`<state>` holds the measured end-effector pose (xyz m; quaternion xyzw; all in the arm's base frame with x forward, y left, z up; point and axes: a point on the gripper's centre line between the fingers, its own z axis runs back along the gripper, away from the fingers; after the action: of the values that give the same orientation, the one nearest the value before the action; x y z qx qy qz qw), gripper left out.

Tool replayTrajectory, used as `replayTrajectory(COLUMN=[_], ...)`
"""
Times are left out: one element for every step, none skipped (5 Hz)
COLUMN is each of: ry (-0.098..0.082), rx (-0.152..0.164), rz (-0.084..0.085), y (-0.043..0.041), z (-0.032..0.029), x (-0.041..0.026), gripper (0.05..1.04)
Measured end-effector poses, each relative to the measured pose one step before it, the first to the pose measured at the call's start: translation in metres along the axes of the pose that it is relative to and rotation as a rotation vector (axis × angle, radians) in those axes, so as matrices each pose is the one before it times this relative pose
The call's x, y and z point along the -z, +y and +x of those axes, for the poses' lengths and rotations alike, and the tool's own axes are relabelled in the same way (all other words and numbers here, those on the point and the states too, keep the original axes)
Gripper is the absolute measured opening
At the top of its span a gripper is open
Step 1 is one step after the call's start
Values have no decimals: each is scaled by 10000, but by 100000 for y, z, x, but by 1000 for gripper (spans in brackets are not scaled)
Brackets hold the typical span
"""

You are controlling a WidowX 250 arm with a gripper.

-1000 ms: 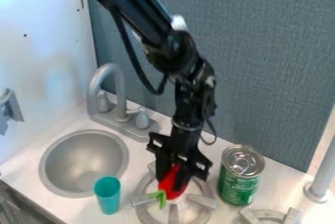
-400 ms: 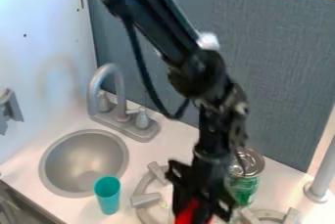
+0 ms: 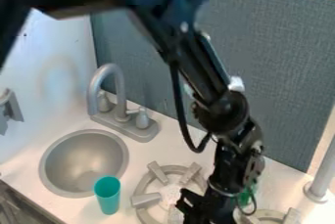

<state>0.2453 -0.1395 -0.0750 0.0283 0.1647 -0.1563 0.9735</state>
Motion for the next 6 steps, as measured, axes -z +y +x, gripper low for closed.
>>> replayTrajectory(ry=[7, -31, 93, 260, -875, -996], rx=[-241, -245, -24, -43, -77, -37], rz=[462, 227, 8, -423, -852, -444], y=[354, 364, -2, -149, 470, 82], z=[1219, 593, -83, -1088, -1126, -136], x=[677, 113, 42, -1, -3858, -2839], gripper=[446, 446, 513, 834, 1015, 1011])
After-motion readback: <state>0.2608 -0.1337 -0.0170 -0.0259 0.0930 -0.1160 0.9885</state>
